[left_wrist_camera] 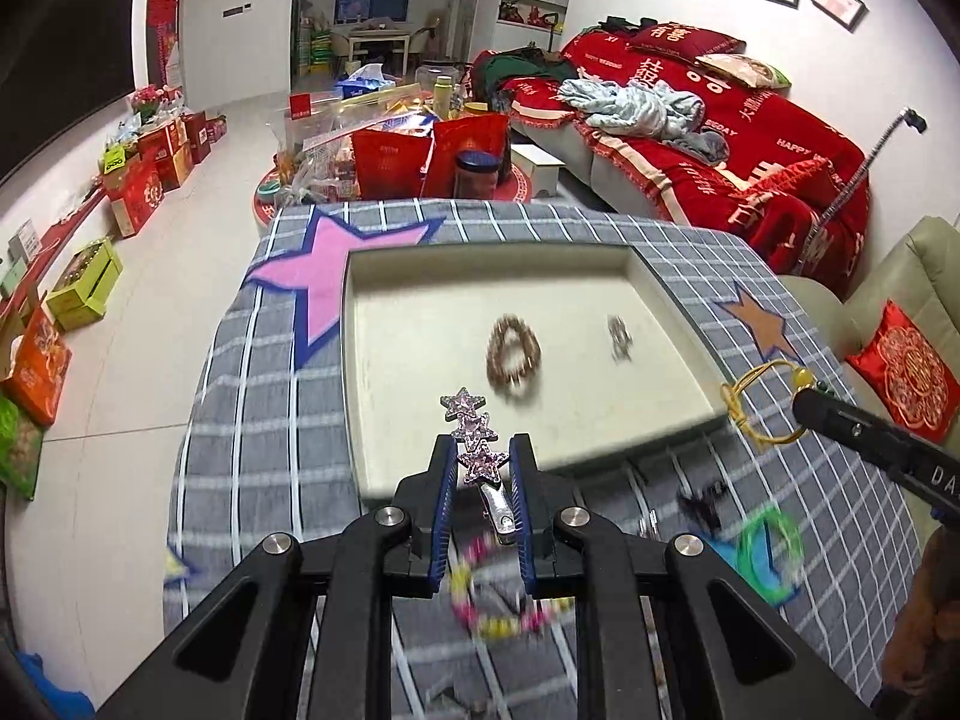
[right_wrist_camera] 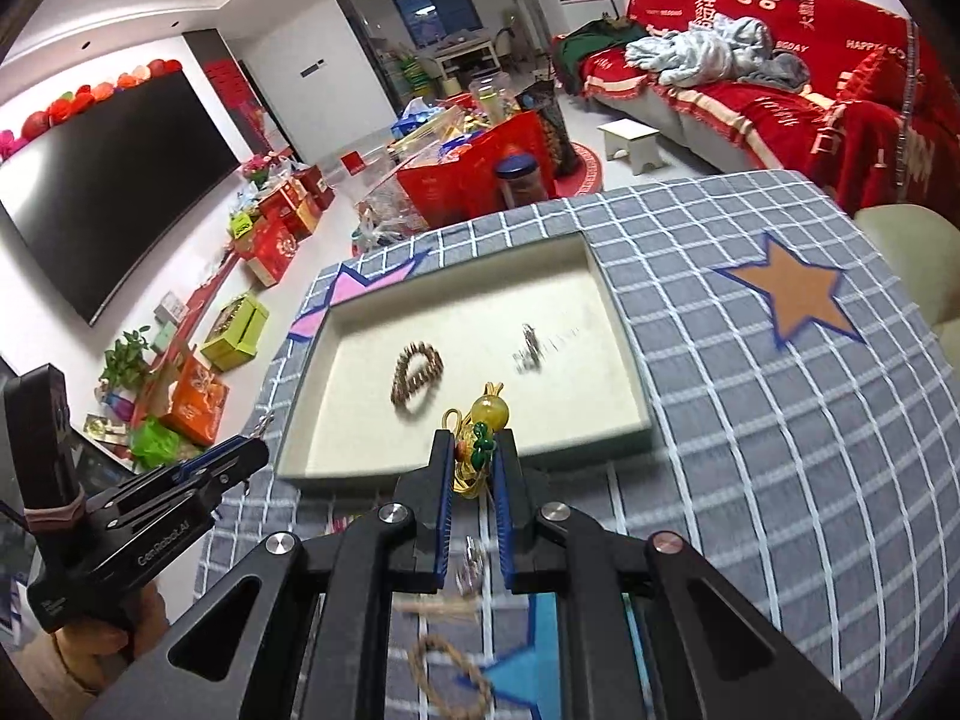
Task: Organize jewelry
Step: 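Carry both items into the box tray and open both tools to release them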
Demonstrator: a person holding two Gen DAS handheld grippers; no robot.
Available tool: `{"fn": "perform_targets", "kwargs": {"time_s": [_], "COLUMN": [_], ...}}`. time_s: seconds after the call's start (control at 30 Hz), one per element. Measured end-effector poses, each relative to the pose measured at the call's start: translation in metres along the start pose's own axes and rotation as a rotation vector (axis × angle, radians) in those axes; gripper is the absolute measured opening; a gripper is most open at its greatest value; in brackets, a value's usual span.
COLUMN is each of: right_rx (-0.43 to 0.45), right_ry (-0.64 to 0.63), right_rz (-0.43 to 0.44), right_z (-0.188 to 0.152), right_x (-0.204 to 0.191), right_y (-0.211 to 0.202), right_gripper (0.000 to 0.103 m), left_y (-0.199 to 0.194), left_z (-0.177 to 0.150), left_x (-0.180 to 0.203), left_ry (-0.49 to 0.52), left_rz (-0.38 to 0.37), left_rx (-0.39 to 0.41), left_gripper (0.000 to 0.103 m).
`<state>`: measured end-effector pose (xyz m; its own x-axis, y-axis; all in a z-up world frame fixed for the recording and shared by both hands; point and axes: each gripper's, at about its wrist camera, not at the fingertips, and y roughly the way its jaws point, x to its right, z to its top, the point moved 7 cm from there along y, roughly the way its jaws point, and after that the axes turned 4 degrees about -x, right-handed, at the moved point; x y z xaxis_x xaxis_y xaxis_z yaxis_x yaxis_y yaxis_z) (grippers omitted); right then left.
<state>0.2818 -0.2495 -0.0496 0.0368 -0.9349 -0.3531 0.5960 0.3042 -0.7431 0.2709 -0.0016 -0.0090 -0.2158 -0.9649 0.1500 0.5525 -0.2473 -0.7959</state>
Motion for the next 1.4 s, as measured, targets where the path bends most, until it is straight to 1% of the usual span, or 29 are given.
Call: {"fn": "perform_targets", "kwargs": {"time_s": [0.1,0.23,0.33,0.47,0.6,0.67,0.73,0.87,1.0,1.1,1.17,1.2,1.23,1.27,1.33,1.4], "right_rx": [-0.013,-0.03,-0.047,-0.075,-0.097,-0.109,-0.12,-0.136,-0.144,-0.152,-0.161,-0.16,-0.158,-0.153,-0.146,-0.119], "right_ry": [-0.005,0.001,0.003,-0.007,-0.027,-0.027,-0.027,-0.051,-0.064,-0.068,-0.074,-0.073,-0.07,-0.066,-0.063,-0.046], "right_rz": [0.008,0.031,0.029,0.013,0.002,-0.002,-0.01,-0.039,-0.07,-0.086,-0.103,-0.103,-0.101,-0.098,-0.096,-0.081], "right_z": [0.02,0.044,0.058,0.07,0.071,0.069,0.068,0.066,0.065,0.065,0.064,0.064,0.064,0.065,0.066,0.072], "right_x": [0.0,0.001,0.002,0.003,0.001,0.001,0.003,0.004,0.006,0.007,0.007,0.009,0.009,0.009,0.009,0.009], "right_y": [0.022,0.053,0.08,0.114,0.137,0.148,0.156,0.165,0.168,0.171,0.173,0.173,0.172,0.171,0.168,0.16], "right_gripper": [0.013,0.013,0.013,0.013,0.013,0.013,0.013,0.014,0.014,0.015,0.024,0.037,0.052,0.055,0.055,0.055], "left_y": [0.019,0.047,0.071,0.102,0.124,0.136,0.142,0.145,0.15,0.148,0.148,0.148,0.148,0.148,0.147,0.146], "left_z": [0.025,0.051,0.065,0.075,0.075,0.073,0.071,0.069,0.064,0.064,0.063,0.062,0.061,0.061,0.061,0.06], "left_x": [-0.004,-0.005,-0.006,-0.013,-0.02,-0.022,-0.022,-0.02,-0.019,-0.018,-0.017,-0.016,-0.016,-0.016,-0.016,-0.016], "left_ry": [-0.017,-0.005,0.008,-0.003,0.013,0.001,0.003,0.043,0.055,0.067,0.088,0.09,0.09,0.089,0.09,0.087], "left_rz": [0.005,0.028,0.037,0.058,0.11,0.106,0.114,0.161,0.177,0.195,0.213,0.214,0.213,0.213,0.213,0.212], "left_rx": [-0.006,-0.019,-0.042,-0.072,-0.084,-0.108,-0.115,-0.111,-0.141,-0.135,-0.141,-0.144,-0.141,-0.141,-0.143,-0.146], "left_gripper": [0.035,0.035,0.035,0.035,0.035,0.035,0.035,0.035,0.035,0.035,0.035,0.035,0.035,0.035,0.035,0.035]}}
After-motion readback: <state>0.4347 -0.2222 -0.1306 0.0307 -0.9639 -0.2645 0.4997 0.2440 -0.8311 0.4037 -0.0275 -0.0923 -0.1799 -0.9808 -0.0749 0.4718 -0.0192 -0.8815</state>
